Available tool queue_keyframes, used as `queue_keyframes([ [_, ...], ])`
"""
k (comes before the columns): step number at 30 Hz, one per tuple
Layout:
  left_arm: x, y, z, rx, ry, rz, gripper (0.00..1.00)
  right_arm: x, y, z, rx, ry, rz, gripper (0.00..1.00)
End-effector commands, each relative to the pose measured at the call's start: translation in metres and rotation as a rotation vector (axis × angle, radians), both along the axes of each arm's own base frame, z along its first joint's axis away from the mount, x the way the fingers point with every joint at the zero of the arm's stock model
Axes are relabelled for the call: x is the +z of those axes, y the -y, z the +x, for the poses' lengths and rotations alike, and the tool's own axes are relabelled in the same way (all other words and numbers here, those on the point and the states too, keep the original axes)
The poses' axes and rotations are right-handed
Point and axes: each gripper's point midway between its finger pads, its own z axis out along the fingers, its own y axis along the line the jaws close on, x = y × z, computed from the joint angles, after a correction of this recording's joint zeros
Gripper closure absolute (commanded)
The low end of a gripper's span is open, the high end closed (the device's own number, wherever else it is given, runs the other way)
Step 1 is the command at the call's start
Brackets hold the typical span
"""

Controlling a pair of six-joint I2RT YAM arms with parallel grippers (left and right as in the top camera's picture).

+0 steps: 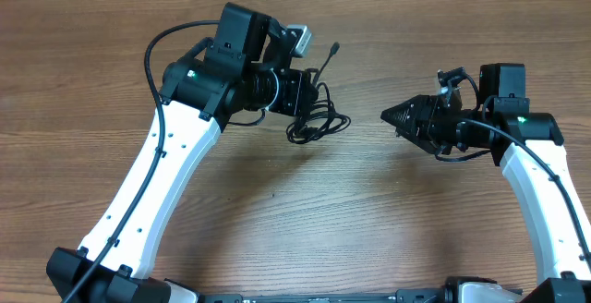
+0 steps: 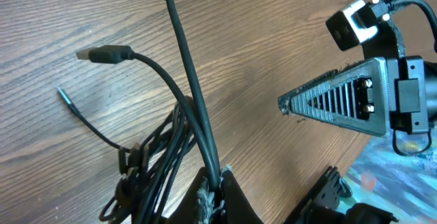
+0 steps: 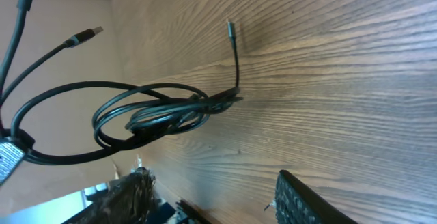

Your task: Untangle cables

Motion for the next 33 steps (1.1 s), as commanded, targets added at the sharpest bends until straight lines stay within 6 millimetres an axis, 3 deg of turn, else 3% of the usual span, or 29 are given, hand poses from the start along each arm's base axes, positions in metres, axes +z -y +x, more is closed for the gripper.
queue_keyframes([
  [1,-0.002,0.002,0.005,0.024,-0.015,0.000,0.96,0.013,-0.002,0.003,-0.032,-0.010,0.040,0.43],
  [7,-0.011,0.007,0.009,-0.014,-0.003,0.015,0.96,0.017,-0.010,0.006,-0.063,-0.050,0.075,0.43],
  [16,-0.006,0.014,0.020,-0.019,0.056,-0.003,0.96,0.008,-0.055,0.007,-0.085,-0.171,0.091,0.44],
  [24,-0.010,0.014,0.025,0.003,0.045,0.002,0.96,0.004,-0.077,0.001,-0.128,-0.267,0.104,0.44],
  [29,-0.010,0.014,0.025,0.037,0.014,-0.013,0.96,0.009,-0.103,0.011,-0.167,-0.231,0.119,0.43],
  [33,-0.010,0.014,0.025,0.081,-0.031,-0.032,0.96,0.013,-0.105,0.026,-0.217,-0.199,0.141,0.43],
])
